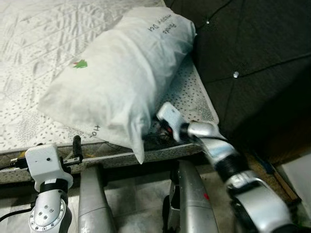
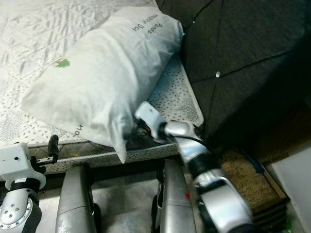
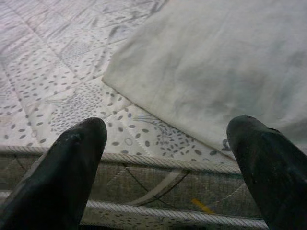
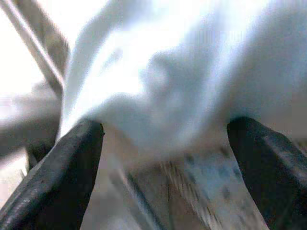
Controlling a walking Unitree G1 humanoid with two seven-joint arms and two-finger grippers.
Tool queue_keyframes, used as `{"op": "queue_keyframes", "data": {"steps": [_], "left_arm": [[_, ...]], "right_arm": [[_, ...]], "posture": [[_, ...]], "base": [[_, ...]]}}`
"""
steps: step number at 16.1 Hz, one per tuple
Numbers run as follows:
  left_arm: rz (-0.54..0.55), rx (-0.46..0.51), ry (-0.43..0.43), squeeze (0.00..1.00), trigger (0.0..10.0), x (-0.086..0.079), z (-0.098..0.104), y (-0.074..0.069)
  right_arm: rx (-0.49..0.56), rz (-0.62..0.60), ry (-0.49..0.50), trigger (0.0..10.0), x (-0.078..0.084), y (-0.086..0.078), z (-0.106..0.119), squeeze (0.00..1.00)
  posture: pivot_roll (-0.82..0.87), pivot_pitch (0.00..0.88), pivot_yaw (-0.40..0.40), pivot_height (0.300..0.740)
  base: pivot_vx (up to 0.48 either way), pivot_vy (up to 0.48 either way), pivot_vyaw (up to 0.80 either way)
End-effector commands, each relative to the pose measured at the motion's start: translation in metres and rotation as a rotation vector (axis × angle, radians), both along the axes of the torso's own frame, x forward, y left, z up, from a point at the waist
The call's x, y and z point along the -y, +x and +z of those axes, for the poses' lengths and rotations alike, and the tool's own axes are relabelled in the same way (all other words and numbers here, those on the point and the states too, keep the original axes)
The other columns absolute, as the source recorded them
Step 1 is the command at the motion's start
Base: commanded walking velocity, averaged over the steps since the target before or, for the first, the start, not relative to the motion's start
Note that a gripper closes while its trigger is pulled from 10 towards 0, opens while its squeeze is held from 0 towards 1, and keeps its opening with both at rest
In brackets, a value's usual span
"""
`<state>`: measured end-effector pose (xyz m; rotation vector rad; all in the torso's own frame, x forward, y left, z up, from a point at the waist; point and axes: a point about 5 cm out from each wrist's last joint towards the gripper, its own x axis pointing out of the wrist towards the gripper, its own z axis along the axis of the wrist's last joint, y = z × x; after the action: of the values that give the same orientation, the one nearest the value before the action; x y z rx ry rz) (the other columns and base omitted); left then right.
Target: Clean up the room
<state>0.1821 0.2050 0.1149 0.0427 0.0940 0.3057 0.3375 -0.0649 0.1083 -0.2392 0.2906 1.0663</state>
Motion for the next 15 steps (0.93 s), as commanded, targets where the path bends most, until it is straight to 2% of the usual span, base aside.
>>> {"op": "queue_keyframes", "data": {"steps": [1,3,5,6,8,9,10,11,14,15], "left_arm": [[-0.003,-0.026,0.0,0.0,10.0,-0.001,-0.005,-0.001],[-0.001,-0.026,-0.001,0.0,10.0,-0.001,-0.005,0.0],[0.001,-0.037,-0.01,0.0,10.0,0.0,-0.009,-0.002],[0.005,-0.042,-0.018,0.0,10.0,0.0,-0.01,-0.003],[0.004,-0.042,-0.02,0.0,10.0,0.0,-0.011,-0.004],[0.003,-0.04,-0.02,0.0,10.0,0.001,-0.011,-0.002],[0.001,-0.035,-0.02,0.0,10.0,0.001,-0.009,0.001],[0.001,-0.033,-0.021,0.0,10.0,0.001,-0.009,0.001],[0.003,-0.03,-0.026,0.0,10.0,0.003,-0.01,0.001],[0.002,-0.03,-0.028,0.0,10.0,0.004,-0.01,0.002]], "right_arm": [[-0.022,-0.054,0.061,10.0,0.0,0.004,0.007,0.0],[-0.049,-0.088,0.103,10.0,-0.01,0.004,0.01,0.0],[-0.16,-0.186,0.162,10.0,-0.021,-0.001,0.004,0.0],[-0.179,-0.195,0.182,10.0,-0.024,-0.003,0.004,0.0],[-0.23,-0.303,0.248,10.0,-0.033,-0.005,0.001,0.0],[-0.274,-0.347,0.301,8.3,-0.04,-0.005,0.003,0.0],[-0.277,-0.392,0.333,0.5,-0.046,-0.004,0.006,0.0],[-0.28,-0.421,0.349,0.0,-0.048,-0.003,0.007,0.0],[-0.294,-0.515,0.472,0.0,-0.054,-0.003,0.011,0.0],[-0.308,-0.525,0.477,0.0,-0.055,-0.004,0.009,0.0]], "posture": [[0.13,0.148,-0.082,0.523],[0.13,0.143,-0.084,0.523],[0.13,0.143,-0.085,0.523],[0.13,0.142,-0.085,0.523],[0.13,0.136,-0.086,0.523],[0.13,0.138,-0.085,0.523],[0.12,0.15,-0.085,0.523],[0.12,0.149,-0.083,0.523],[0.13,0.133,-0.086,0.523],[0.13,0.132,-0.086,0.523]], "base": [[0.0,0.0,0.0],[0.0,0.0,0.0],[0.0,0.0,0.0],[0.0,0.0,0.0],[0.0,0.0,0.0],[0.0,0.0,0.0],[0.0,0.0,0.0],[0.0,0.0,0.0],[0.0,0.0,0.0],[0.0,0.0,0.0]]}}
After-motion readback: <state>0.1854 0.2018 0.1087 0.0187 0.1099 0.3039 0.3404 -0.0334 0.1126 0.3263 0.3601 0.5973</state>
